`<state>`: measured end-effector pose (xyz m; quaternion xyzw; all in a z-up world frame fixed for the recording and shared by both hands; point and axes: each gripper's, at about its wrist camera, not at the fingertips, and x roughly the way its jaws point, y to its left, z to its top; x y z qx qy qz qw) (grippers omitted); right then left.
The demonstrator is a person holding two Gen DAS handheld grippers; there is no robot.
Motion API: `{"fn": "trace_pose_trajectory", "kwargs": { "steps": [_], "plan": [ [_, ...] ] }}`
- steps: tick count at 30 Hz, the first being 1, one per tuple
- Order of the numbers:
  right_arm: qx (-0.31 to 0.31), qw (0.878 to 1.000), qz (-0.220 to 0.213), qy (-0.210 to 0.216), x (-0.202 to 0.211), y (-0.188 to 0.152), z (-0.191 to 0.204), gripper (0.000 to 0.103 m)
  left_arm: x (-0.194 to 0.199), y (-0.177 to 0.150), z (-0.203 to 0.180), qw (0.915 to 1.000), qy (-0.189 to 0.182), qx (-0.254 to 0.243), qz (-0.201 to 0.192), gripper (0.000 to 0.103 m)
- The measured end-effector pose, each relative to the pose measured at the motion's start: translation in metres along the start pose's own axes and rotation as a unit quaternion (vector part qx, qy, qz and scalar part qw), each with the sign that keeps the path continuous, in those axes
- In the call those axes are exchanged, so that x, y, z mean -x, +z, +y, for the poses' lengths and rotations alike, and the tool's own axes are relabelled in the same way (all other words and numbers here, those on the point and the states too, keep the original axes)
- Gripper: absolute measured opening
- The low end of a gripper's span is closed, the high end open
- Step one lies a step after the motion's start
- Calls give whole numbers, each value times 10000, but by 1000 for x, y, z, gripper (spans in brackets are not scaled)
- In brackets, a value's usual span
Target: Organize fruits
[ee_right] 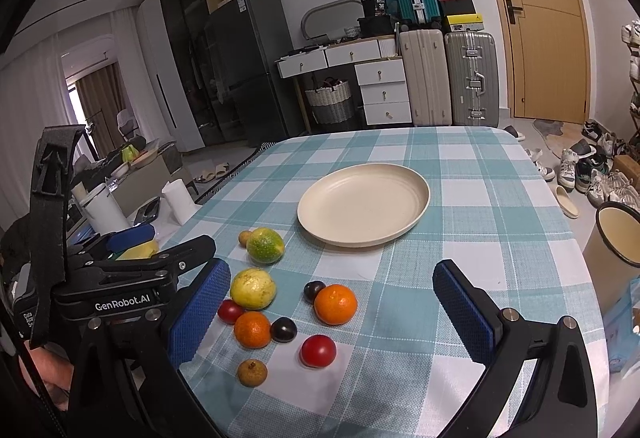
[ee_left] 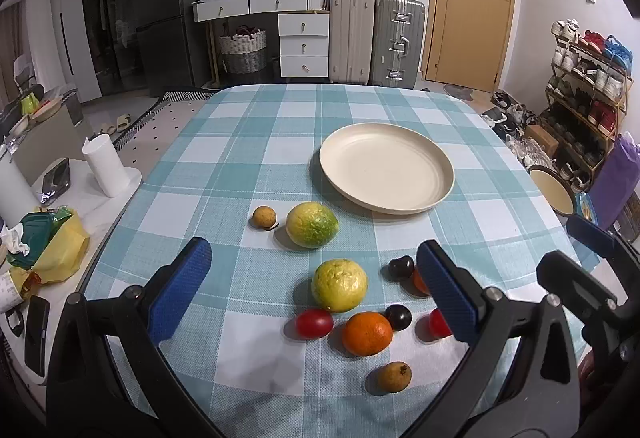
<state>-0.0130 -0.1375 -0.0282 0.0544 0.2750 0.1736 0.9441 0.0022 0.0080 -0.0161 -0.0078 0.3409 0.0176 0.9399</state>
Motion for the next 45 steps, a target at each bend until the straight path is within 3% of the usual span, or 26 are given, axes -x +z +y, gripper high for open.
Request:
{"fn": "trace_pose_trajectory", "kwargs": {
  "steps": [30,45],
  "plan": [
    [-86,9999,-38,-58,0,-1,-5,103,-5,-6,1,9998,-150,5,164,102],
    [-174,9997,24,-147,-3,-7,-13,103,-22,-53,-8,9955,-464,-504,660,102]
  ]
}}
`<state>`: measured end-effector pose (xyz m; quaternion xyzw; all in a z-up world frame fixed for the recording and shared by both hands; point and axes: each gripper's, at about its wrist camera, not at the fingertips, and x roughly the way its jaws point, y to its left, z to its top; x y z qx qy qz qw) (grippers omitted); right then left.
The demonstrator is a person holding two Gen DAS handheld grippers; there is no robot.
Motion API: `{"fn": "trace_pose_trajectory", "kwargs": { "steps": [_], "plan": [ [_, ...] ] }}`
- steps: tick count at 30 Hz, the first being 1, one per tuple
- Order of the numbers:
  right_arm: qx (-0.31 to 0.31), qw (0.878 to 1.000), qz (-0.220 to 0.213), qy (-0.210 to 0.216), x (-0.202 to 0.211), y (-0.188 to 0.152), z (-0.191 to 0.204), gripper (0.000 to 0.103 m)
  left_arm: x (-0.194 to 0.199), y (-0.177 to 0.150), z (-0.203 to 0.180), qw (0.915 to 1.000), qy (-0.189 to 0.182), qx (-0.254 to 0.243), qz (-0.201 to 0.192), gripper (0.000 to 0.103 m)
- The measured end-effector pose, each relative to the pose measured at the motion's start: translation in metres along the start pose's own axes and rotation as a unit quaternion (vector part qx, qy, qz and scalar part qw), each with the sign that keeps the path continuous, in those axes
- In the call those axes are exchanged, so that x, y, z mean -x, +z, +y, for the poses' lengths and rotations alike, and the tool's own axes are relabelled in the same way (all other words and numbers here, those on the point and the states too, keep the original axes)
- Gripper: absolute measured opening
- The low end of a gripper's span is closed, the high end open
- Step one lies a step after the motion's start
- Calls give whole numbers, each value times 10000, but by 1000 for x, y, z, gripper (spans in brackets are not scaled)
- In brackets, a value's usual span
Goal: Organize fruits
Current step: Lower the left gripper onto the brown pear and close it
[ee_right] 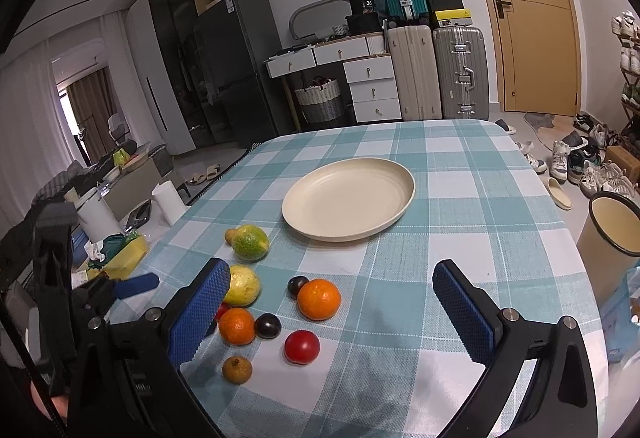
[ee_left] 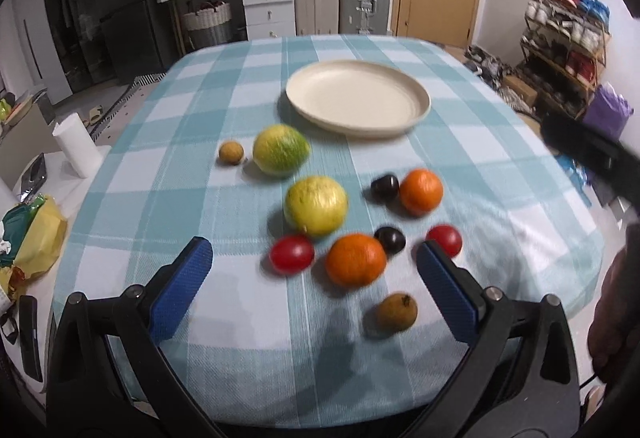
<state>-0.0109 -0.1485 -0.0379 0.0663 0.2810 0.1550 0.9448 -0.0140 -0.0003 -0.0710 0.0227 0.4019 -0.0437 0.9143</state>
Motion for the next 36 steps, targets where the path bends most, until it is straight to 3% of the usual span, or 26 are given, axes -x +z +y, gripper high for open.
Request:
{"fn": "trace_pose_trajectory", "kwargs": {
  "steps": [7,17,20,22,24,29,36],
  "plan": [
    [-7,10000,49,-18,-4,-3,-2,103,-8,-19,-11,9993,-207,-279,161,101],
    [-24,10000,84,-25,-6,-4,-3,103,-16,-29,-27,9947,-791,-441,487,86],
    [-25,9999,104,-26,-7,-5,-3,103,-21,-30,-28,9909,-1091,-378,684,73],
    [-54,9999,117,-21,-8,-6,-5,103,-26,-31,-28,9879,-1248,-309,863,57],
    [-116,9998,128,14,-8,-7,-7,103,-30,-32,-28,9859,-1317,-269,993,48],
    [-249,9996,158,38,-11,-8,-13,103,-32,-32,-27,9827,-1549,-199,993,25],
    [-260,9988,352,196,-18,-14,-14,103,-28,-31,-25,9765,-1918,-147,971,24]
  ]
}}
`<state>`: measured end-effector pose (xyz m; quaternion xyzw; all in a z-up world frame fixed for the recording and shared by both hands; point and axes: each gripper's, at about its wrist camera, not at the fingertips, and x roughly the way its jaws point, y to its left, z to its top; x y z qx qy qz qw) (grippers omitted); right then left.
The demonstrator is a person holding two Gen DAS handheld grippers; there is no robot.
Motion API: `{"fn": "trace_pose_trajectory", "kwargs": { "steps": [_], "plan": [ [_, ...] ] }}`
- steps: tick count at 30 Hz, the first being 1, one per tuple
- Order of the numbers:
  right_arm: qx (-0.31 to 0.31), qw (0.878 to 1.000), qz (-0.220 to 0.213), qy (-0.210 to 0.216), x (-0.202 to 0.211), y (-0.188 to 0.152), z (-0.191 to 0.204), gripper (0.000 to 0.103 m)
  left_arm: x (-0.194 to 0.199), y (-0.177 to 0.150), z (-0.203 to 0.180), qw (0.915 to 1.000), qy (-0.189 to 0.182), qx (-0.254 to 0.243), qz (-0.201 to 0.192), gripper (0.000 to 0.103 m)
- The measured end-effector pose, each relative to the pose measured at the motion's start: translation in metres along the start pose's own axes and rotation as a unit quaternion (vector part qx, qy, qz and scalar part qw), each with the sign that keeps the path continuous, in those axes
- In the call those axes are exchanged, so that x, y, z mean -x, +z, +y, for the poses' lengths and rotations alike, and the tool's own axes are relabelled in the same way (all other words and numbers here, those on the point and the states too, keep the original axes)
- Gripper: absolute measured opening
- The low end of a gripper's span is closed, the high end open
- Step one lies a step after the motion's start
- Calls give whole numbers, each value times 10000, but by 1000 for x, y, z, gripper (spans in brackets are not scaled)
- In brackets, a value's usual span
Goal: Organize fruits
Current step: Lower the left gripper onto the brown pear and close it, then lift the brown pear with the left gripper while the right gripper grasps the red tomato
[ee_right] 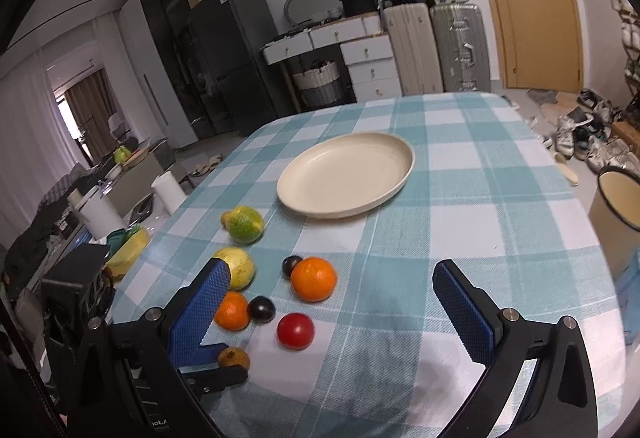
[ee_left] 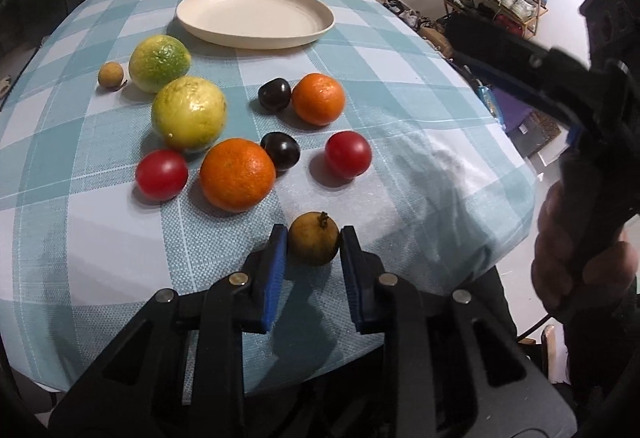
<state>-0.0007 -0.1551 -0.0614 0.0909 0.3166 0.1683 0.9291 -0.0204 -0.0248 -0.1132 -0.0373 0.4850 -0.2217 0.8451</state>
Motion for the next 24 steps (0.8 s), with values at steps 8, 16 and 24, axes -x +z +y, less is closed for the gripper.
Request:
{"fn": "trace_pose_trajectory", "kwargs": {
  "steps": [8,16,24],
  "plan": [
    [115,9995,259,127,-14,-12,1,103,29,4,5,9991,-26,180,-389,24],
    [214,9981,522,230,-31,-24,3,103,65,11,19,9967,24,324,-739,24],
    [376,9966,682,282,-44,-33,12,103,82,14,29,9952,146,415,-875,24]
  ]
}}
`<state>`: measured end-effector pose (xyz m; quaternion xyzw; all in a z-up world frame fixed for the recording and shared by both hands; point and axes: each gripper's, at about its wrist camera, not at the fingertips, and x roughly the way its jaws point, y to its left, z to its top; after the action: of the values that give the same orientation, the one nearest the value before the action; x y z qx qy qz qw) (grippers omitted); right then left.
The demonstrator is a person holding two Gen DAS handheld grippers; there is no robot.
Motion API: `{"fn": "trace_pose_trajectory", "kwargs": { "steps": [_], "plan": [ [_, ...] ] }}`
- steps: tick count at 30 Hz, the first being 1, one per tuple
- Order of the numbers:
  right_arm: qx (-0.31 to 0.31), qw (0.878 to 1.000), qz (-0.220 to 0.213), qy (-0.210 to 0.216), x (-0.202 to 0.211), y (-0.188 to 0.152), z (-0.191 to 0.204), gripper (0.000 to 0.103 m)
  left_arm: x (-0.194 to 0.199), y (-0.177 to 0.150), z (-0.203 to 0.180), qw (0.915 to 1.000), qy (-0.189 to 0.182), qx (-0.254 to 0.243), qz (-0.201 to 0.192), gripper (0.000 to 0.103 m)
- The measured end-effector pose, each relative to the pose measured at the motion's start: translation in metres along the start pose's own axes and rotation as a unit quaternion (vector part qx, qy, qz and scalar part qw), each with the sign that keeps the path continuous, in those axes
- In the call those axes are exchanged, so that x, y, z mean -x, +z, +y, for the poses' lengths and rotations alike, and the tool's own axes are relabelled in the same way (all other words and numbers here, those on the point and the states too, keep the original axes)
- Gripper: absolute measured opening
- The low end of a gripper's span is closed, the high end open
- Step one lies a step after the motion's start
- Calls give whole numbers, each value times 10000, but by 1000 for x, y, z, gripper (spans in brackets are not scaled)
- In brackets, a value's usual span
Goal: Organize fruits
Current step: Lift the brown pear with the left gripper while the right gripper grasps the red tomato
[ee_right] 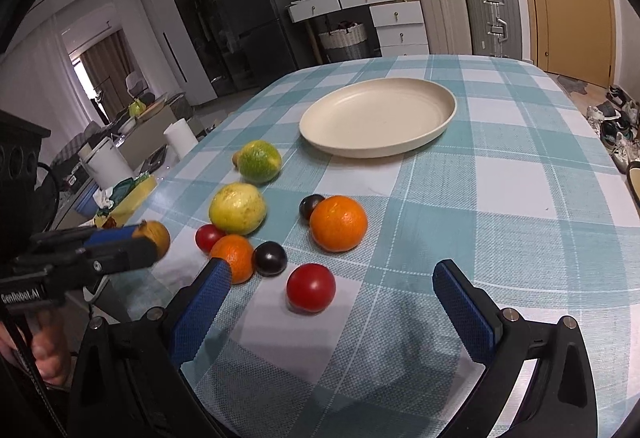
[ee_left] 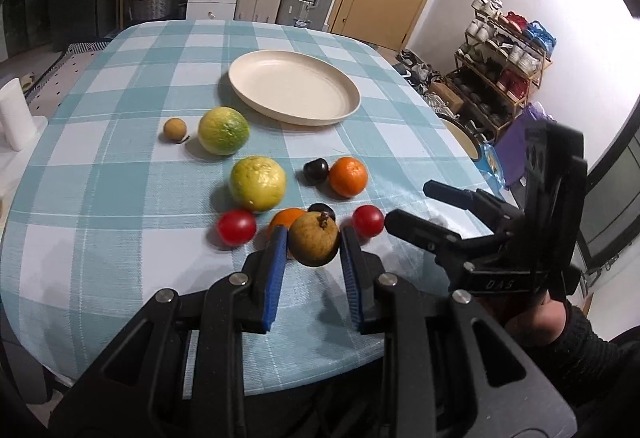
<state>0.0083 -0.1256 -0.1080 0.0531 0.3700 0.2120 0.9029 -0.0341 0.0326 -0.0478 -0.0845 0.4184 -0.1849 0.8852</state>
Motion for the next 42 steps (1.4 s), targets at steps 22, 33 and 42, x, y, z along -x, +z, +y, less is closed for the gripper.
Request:
{"fn": "trace_pose_trajectory", "kwargs": {
  "steps": [22,33,42],
  "plan": [
    [193,9986,495,-47,-30,-12,12,56,2,7,19,9996,175,217,-110,24],
    [385,9983,426,-42,-30,-11,17,31,-6,23,21,9994,193,233,-151,24],
    [129,9995,-41,300,0,23,6,31,-27,64,26,9995,253,100,-164,24]
  ]
}}
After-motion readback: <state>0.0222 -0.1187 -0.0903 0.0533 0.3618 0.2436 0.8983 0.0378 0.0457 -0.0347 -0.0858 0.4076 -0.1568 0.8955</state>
